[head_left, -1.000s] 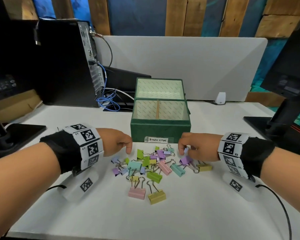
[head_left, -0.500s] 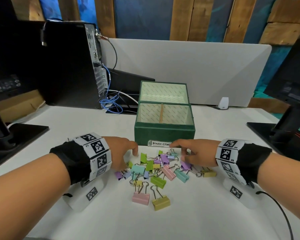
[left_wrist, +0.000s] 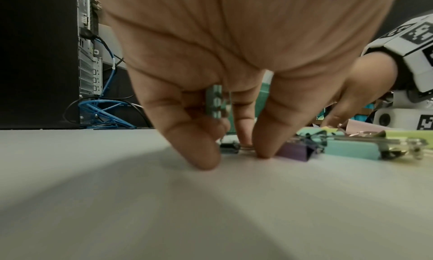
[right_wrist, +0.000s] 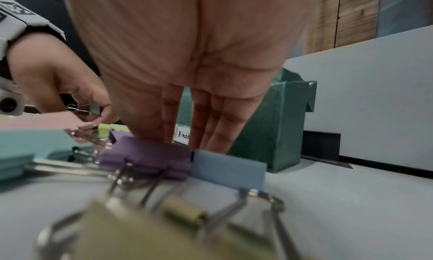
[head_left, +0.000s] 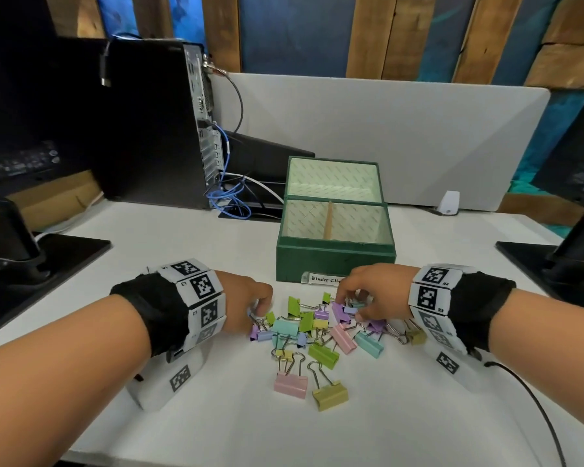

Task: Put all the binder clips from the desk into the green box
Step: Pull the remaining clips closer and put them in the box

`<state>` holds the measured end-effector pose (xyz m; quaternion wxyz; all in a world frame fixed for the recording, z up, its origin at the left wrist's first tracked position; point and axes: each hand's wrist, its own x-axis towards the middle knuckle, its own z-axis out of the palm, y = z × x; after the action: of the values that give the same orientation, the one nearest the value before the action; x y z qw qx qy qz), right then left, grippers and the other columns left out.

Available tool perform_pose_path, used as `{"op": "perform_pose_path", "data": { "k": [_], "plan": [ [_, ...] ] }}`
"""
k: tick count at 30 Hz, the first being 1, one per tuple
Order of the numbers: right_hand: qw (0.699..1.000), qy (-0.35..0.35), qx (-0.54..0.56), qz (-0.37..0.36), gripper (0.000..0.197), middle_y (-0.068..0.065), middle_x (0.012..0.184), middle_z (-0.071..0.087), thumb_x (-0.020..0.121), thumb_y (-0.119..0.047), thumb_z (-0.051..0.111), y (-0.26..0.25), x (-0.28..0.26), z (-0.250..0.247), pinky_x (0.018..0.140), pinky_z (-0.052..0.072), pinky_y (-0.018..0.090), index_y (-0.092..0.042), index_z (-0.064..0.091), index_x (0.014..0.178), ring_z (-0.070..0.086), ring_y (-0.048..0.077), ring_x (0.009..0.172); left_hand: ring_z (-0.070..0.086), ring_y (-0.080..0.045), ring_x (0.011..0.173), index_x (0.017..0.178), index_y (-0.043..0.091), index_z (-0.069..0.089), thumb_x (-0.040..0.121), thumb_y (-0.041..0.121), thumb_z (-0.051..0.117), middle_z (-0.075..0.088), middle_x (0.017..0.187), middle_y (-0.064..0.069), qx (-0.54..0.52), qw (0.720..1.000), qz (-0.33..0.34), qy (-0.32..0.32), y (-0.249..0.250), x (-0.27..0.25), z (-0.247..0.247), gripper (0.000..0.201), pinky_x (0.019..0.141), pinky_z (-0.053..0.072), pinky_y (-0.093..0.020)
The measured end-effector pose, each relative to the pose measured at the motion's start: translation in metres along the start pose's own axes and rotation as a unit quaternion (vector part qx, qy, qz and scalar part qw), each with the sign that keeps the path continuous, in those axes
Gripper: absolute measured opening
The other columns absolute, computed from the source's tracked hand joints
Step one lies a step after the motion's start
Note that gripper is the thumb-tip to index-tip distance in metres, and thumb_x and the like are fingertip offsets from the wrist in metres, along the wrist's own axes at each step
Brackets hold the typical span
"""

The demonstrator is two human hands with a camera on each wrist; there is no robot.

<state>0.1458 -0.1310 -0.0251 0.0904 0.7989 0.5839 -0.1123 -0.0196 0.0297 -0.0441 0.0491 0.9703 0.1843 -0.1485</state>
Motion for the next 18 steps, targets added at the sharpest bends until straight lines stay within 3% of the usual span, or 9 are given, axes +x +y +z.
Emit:
{"op": "perform_pose_path", "data": {
  "k": [3,6,8,10,12,15,18],
  "plan": [
    [1.0,-0.002,0.008,0.013,0.036,-0.004,0.116,0.053,0.083,-0.022,0.064,0.0008,0.0028,-0.0018,0.082,0.045,0.025,-0.03,0.056,0.117,0.054,0.015,0.101,0.044,-0.009,0.073,0.089,0.027,0.043,0.085,0.024,0.058,0.041,0.076,0.013,0.039,0.999,-0.008,0.016,0.0004,-0.0003,-0.0007,0.016,0.053,0.027,-0.015],
    [0.999,0.003,0.031,0.029,0.035,-0.007,0.108,0.05,0.08,-0.017,0.065,0.0025,0.0049,-0.0013,0.081,0.046,0.024,-0.028,0.06,0.113,0.051,0.012,0.093,0.046,-0.013,0.082,0.094,0.026,0.043,0.084,0.027,0.059,0.049,0.098,0.008,0.038,0.999,-0.02,0.021,-0.0011,0.0012,0.001,0.019,0.054,0.026,-0.015],
    [0.998,0.009,0.045,0.03,0.034,-0.01,0.101,0.049,0.08,-0.016,0.064,0.0041,0.0057,-0.0005,0.073,0.043,0.018,-0.028,0.061,0.112,0.05,0.009,0.09,0.046,-0.015,0.082,0.108,0.025,0.043,0.083,0.035,0.061,0.047,0.11,0.004,0.037,0.998,-0.041,0.027,-0.0009,-0.0002,0.0007,0.032,0.054,0.028,-0.019],
    [0.998,0.014,0.059,0.032,0.029,-0.011,0.1,0.051,0.081,-0.017,0.065,0.0065,0.005,-0.0006,0.074,0.044,0.018,-0.028,0.064,0.108,0.052,0.009,0.09,0.047,-0.016,0.079,0.119,0.023,0.039,0.081,0.043,0.063,0.045,0.114,0.003,0.034,0.996,-0.07,0.033,-0.0009,-0.0016,0.0004,0.049,0.062,0.033,-0.024],
    [0.997,0.019,0.066,0.032,0.021,-0.009,0.102,0.055,0.08,-0.021,0.067,0.0087,0.0038,-0.0009,0.083,0.049,0.025,-0.026,0.066,0.1,0.057,0.012,0.094,0.048,-0.017,0.081,0.118,0.021,0.04,0.08,0.046,0.062,0.047,0.117,0.001,0.033,0.995,-0.091,0.033,-0.0015,-0.0011,0.0008,0.05,0.071,0.035,-0.027],
    [0.997,0.013,0.066,0.031,0.021,-0.009,0.105,0.055,0.079,-0.028,0.069,0.0092,0.0025,-0.001,0.088,0.05,0.029,-0.029,0.066,0.099,0.058,0.013,0.098,0.048,-0.015,0.081,0.099,0.022,0.042,0.085,0.038,0.057,0.055,0.111,0.0,0.039,0.995,-0.092,0.025,-0.0034,0.0029,0.0041,0.026,0.07,0.035,-0.025],
    [0.996,0.005,0.085,0.035,0.028,-0.016,0.093,0.048,0.077,-0.04,0.069,0.0061,0.0016,-0.0031,0.086,0.05,0.029,-0.032,0.063,0.103,0.056,0.01,0.093,0.045,-0.009,0.06,0.091,0.023,0.039,0.089,0.031,0.051,0.052,0.076,0.007,0.04,0.996,-0.078,0.02,-0.0027,0.0018,0.0023,0.015,0.054,0.031,-0.019]
  ]
}}
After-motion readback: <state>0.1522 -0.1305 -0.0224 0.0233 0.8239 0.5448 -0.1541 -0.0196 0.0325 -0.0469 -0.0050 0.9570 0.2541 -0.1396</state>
